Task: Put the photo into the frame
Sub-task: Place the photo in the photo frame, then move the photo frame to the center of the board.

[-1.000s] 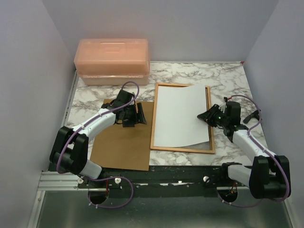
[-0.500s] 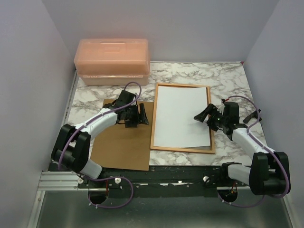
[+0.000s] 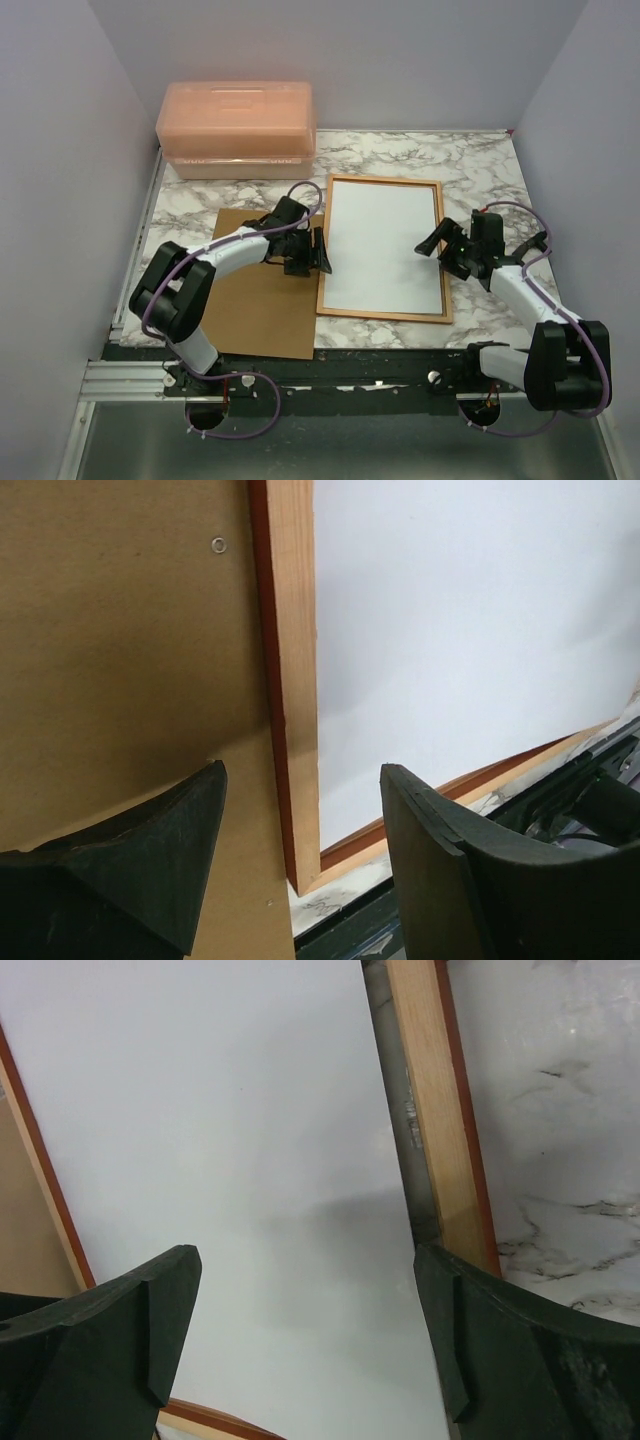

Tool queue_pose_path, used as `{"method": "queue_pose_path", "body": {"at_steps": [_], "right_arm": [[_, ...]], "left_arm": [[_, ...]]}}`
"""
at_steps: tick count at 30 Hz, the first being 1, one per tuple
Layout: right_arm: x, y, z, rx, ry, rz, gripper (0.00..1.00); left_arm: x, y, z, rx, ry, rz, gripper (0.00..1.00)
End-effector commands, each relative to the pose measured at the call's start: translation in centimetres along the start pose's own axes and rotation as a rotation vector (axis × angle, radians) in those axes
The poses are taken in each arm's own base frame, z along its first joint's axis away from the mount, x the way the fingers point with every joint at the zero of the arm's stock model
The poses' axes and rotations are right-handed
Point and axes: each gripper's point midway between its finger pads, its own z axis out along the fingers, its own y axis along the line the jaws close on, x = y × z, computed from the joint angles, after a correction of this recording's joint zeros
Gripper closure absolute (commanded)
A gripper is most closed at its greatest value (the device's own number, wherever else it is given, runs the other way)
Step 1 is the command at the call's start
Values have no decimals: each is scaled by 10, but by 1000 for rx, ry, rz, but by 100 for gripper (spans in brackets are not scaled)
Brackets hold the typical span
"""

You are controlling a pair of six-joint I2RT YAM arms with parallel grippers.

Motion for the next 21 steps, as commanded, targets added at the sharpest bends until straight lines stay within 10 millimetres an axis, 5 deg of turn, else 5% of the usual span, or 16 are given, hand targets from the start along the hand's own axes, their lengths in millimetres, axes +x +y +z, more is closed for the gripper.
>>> {"method": "queue_pose_path", "body": {"at_steps": [1,13,21], "right_arm": [[-13,-6,-8,72,-43,2,3],[-31,11,-25,49,-85,11,0],[-31,17,-29,26,-78,5,0]], "left_arm": [[-5,-19,12,42,-1,14,38],[5,-23,28,-7,27,41,62],[12,-40,42,-10,55,74,66]]}}
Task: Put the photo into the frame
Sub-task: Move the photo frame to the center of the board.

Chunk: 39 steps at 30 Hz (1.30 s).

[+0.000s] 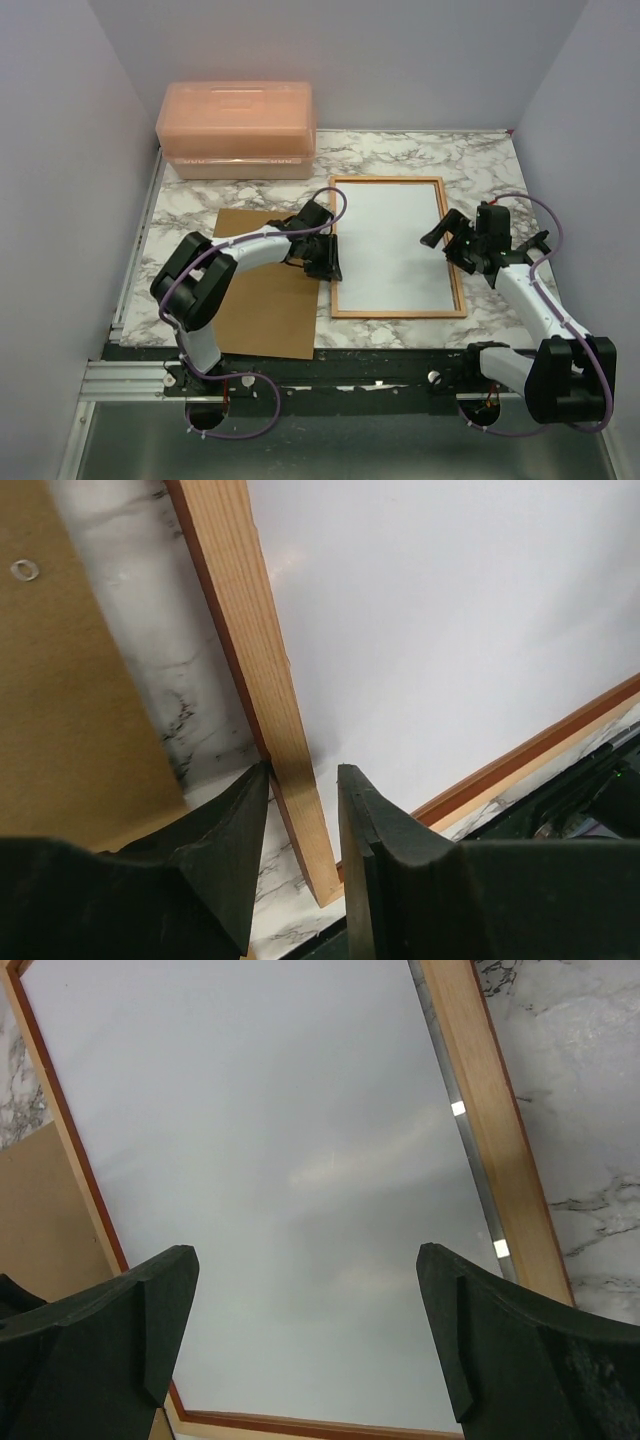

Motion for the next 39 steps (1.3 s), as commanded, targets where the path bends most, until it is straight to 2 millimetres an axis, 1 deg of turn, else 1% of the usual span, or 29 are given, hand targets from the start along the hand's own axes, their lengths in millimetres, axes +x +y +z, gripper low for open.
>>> {"method": "queue_pose_path", "body": {"at_steps": [1,3,10,12,14,15,17,18,20,21,24,28,31,35,39], "right_arm": [[-8,9,-10,-19,-14,-2,0],[-7,10,-11,-22,-7,-3,0],[-4,13,-19,-42,2,-23,0],[-4,16,-22,-56,4,-32,0],[-4,19,-26,-70,5,-39,0],[-4,21,-28,-80,4,-43,0],[-3,24,-31,-97,6,-46,0],[-2,26,-32,-108,11,-48,0],[0,30,-34,-132,23,-50,0],[2,33,-33,-145,34,-50,0],[7,40,-31,-186,68,-36,0],[15,54,-27,-221,98,-42,0],[20,68,-24,-236,117,-57,0],[40,95,-16,-255,158,-101,0],[69,130,-5,-297,219,-142,0]], "left_arm": [[-7,-16,12,2,-7,22,66],[-8,-21,17,4,0,25,66],[-21,-42,34,42,17,24,64],[-23,-49,38,65,20,32,62],[-26,-57,36,99,2,50,59],[-26,-59,34,118,-10,61,57],[-28,-57,26,130,-50,66,43],[-31,-56,18,134,-78,70,37],[-34,-47,4,140,-122,68,29],[-37,-40,-5,140,-150,61,25],[-45,-18,-30,152,-224,32,20],[-50,28,-60,114,-301,-29,19],[-52,68,-80,25,-348,-65,18],[-58,115,-106,-110,-386,-118,18],[-62,164,-135,-285,-444,-219,18]]}}
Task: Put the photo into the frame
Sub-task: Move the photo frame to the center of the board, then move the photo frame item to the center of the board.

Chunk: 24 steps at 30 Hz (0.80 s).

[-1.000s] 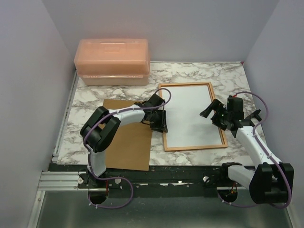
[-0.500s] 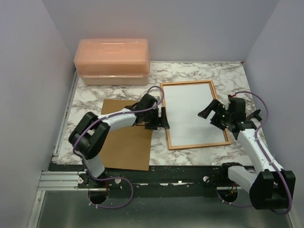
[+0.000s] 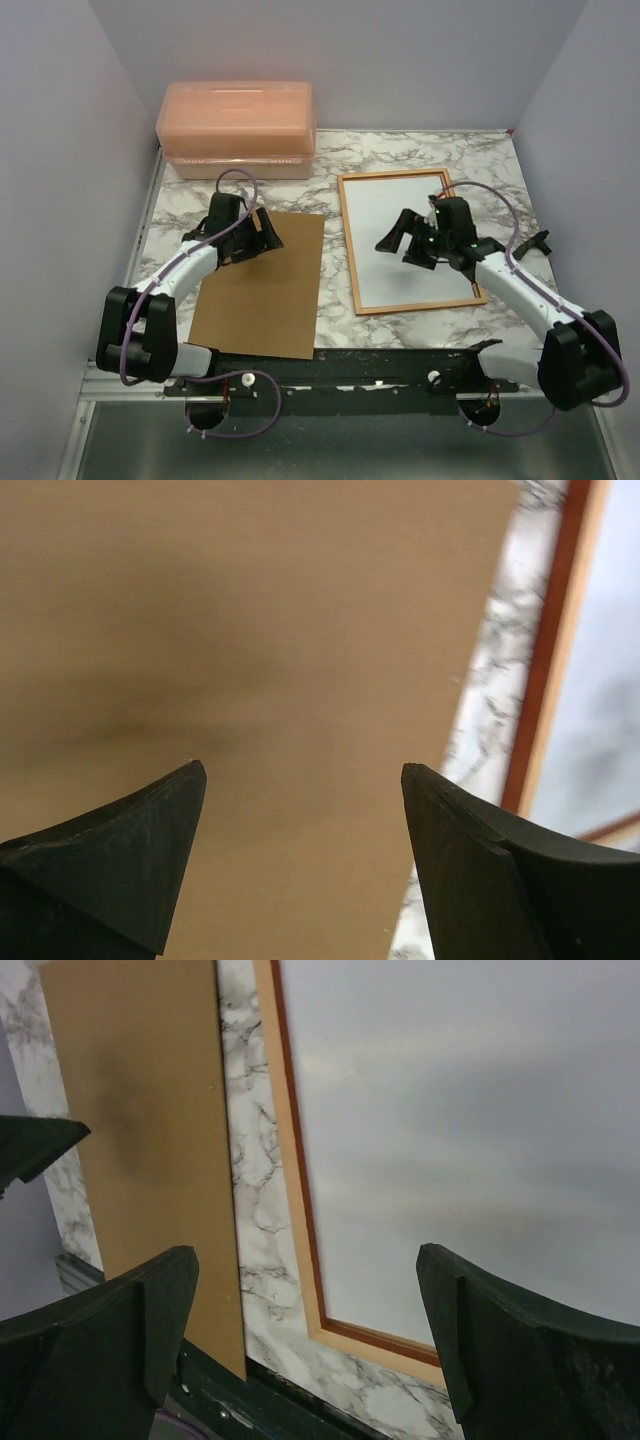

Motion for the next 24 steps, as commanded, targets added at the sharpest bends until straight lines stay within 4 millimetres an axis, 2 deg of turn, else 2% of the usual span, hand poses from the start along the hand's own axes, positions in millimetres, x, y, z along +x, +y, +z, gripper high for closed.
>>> {"method": "queue_pose_path", "body": {"at_steps": [1,6,9,12,14,18,24], "right_arm": [[4,40,26,-47,0,-24,0],[33,83,60,-76,74,-68,0],[52,104,81,-71,118,-97,0],[71,113,101,-50,160,-115,0],[82,114,113,-34,187,-119,0],[98,102,132,24,232,-111,0],[108,92,143,57,255,-110,0]], "left_arm": [[-20,64,-28,-265,-71,-28,18],[-34,116,-52,-523,-119,-114,16],[-36,136,-60,-595,-124,-158,16],[-38,150,-64,-615,-145,-206,16],[-39,157,-63,-617,-137,-232,16],[-33,173,-56,-649,-88,-278,16],[-19,180,-38,-641,-3,-309,16]]}}
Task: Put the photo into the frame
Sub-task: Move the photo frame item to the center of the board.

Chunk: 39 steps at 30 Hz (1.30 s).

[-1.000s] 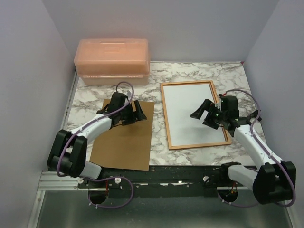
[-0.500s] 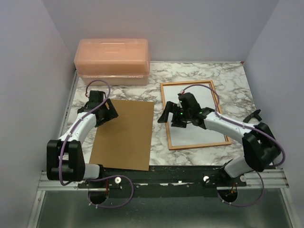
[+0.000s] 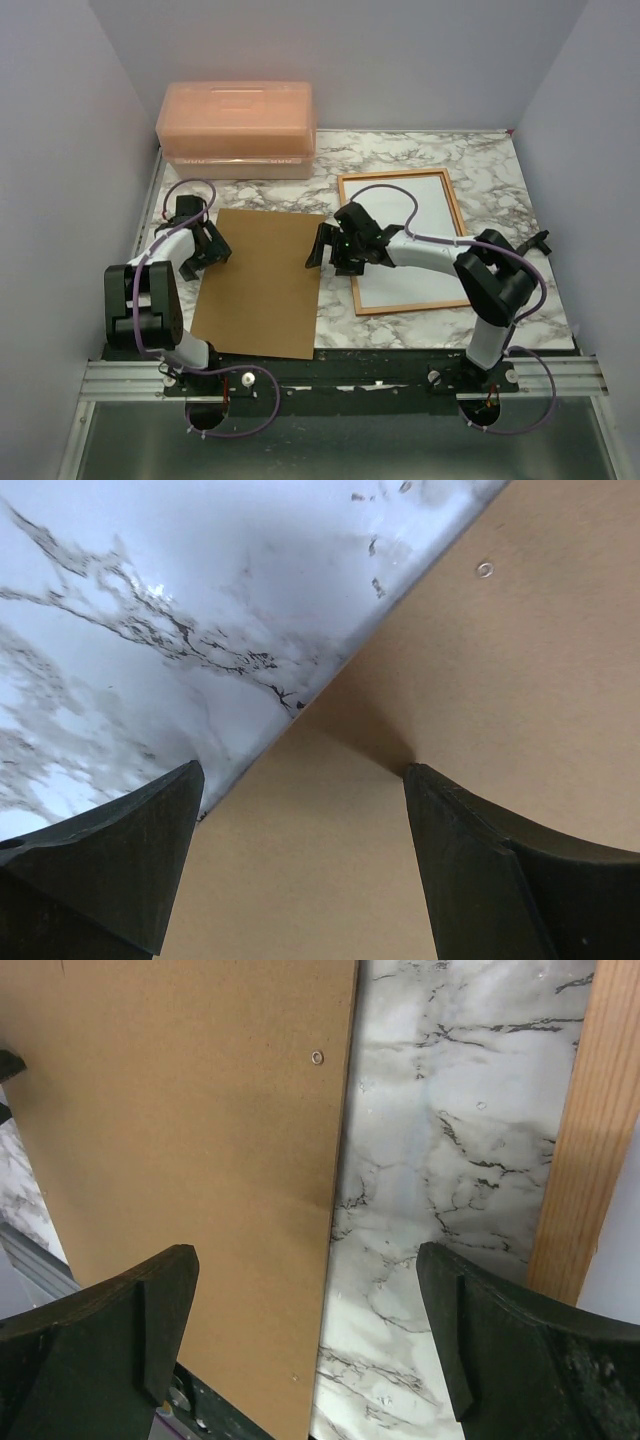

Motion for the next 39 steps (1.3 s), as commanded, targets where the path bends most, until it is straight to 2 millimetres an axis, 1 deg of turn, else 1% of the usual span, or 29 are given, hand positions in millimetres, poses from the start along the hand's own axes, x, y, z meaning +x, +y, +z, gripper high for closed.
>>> {"method": "queue_pose_path", "body": {"at_steps": [1,3,8,15,17,18,22,24,25,26,30,39], "right_arm": [[-1,-6,13,41,-10,15,0],[2,-4,16,24,1,19,0],[8,5,22,-33,30,37,0],[8,10,24,-48,42,38,0],[7,9,22,-43,39,34,0],[7,9,21,-39,36,29,0],[4,4,19,-8,25,22,0],[5,3,18,0,29,16,0],[6,1,18,5,30,15,0],[6,0,18,9,30,15,0],[5,-6,17,42,25,6,0],[-7,-27,-1,180,-34,-50,0]], "left_arm": [[5,-4,10,3,60,-12,16],[9,-8,14,18,96,-9,16],[18,-8,18,11,149,-2,16],[29,-10,15,2,200,47,16],[37,-25,13,88,227,67,17],[40,-23,12,75,238,79,17],[43,-21,9,41,252,114,16],[45,-23,5,27,252,148,16],[42,-20,4,-2,238,163,15],[44,-25,2,-8,235,198,15],[46,-26,-1,-56,241,264,14],[48,-29,-6,-119,230,356,13]]}}
